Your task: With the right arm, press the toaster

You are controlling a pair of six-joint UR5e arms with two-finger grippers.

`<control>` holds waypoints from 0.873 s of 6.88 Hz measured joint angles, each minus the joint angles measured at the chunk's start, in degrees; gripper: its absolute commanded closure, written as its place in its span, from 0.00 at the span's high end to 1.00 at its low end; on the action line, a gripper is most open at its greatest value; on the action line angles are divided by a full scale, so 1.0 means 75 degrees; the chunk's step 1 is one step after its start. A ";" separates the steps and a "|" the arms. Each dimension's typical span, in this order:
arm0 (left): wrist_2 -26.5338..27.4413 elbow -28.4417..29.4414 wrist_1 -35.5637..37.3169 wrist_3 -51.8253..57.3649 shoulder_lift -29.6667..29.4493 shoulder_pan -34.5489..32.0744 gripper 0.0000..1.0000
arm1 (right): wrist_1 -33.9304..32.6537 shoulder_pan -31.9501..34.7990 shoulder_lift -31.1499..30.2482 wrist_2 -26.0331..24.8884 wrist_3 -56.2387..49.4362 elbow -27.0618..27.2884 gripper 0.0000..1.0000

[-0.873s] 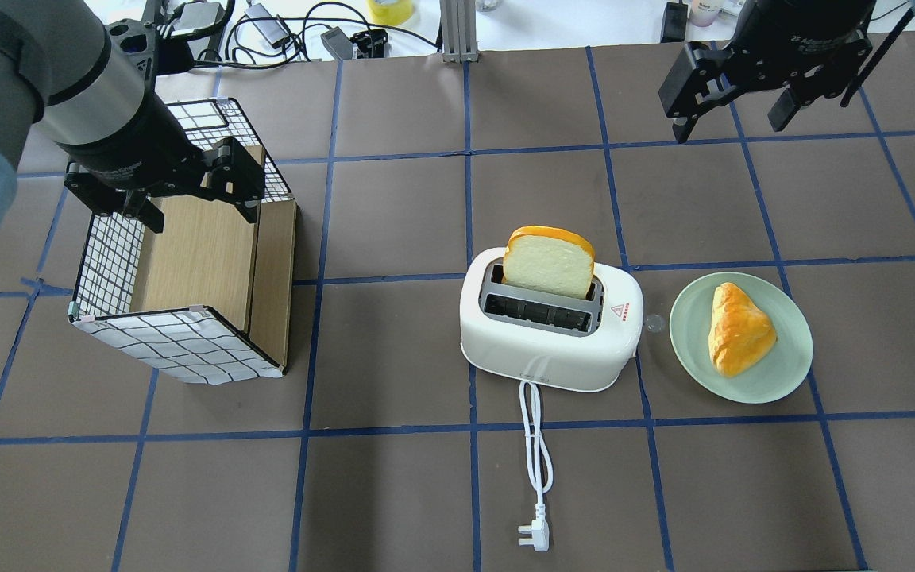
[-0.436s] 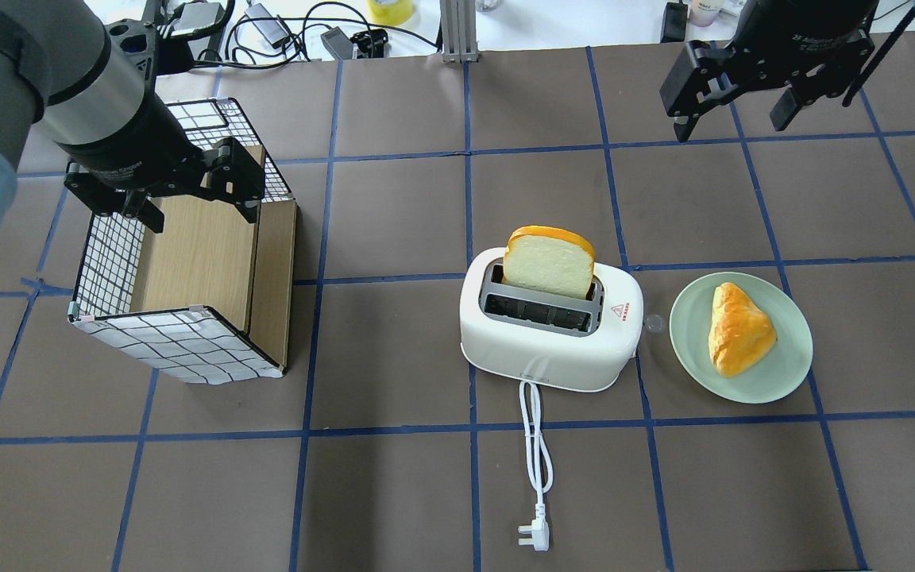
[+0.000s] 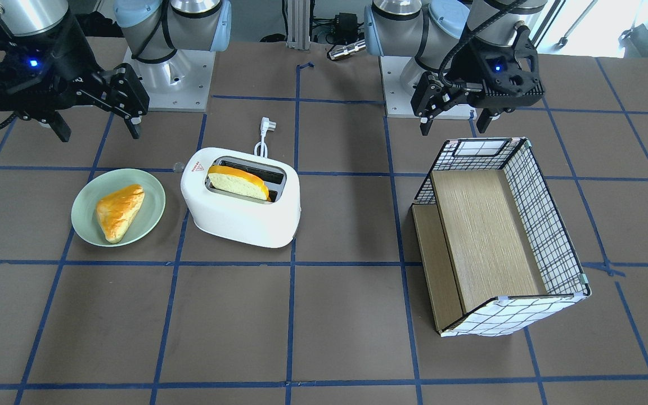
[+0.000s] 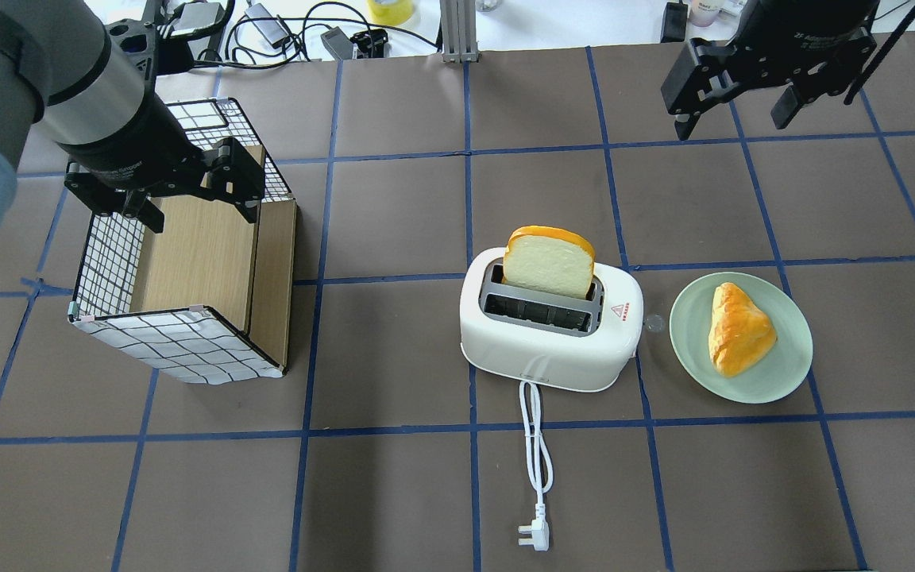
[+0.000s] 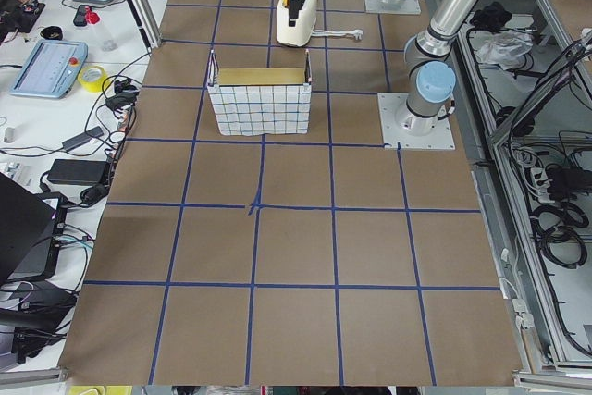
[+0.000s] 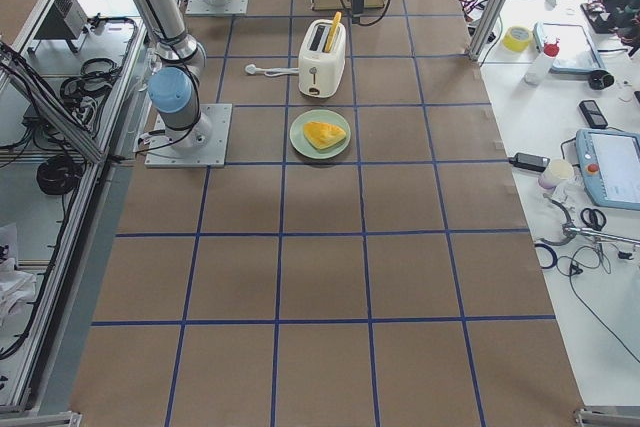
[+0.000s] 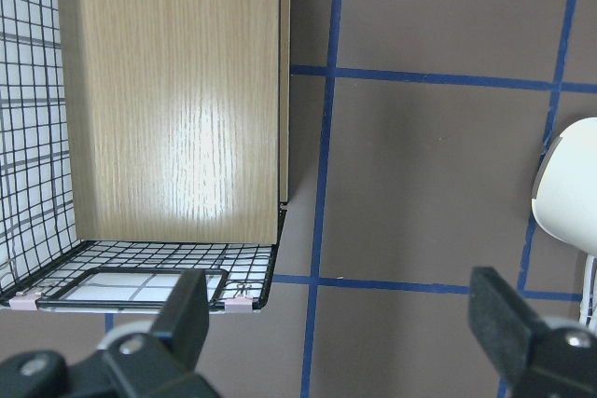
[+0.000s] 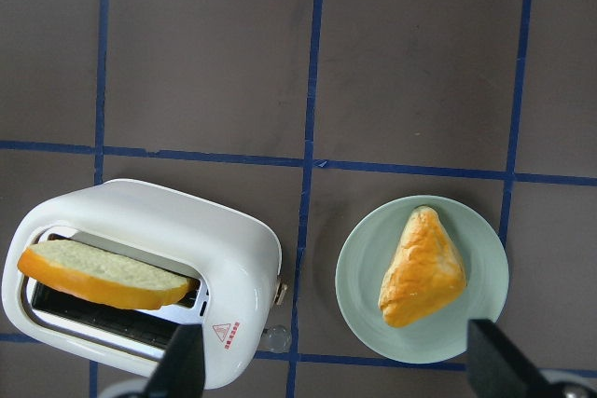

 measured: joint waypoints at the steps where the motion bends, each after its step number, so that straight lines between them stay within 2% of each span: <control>1: 0.0000 0.0000 0.0000 0.0000 0.0000 0.0000 1.00 | 0.0015 0.0007 0.0009 0.0061 0.0006 0.0013 0.91; 2: 0.0000 0.0000 0.0000 0.0000 0.0000 0.0000 1.00 | -0.0025 0.0025 0.0021 0.0137 0.0008 0.0020 0.39; 3: 0.0000 0.0000 0.0000 0.0000 0.0000 0.0000 1.00 | -0.0113 0.0016 0.0046 0.0140 0.0028 0.0066 0.00; 6: 0.0000 0.0000 0.0000 0.0000 0.0000 0.0000 1.00 | 0.0171 -0.0035 0.0084 0.0158 0.0749 0.0285 0.00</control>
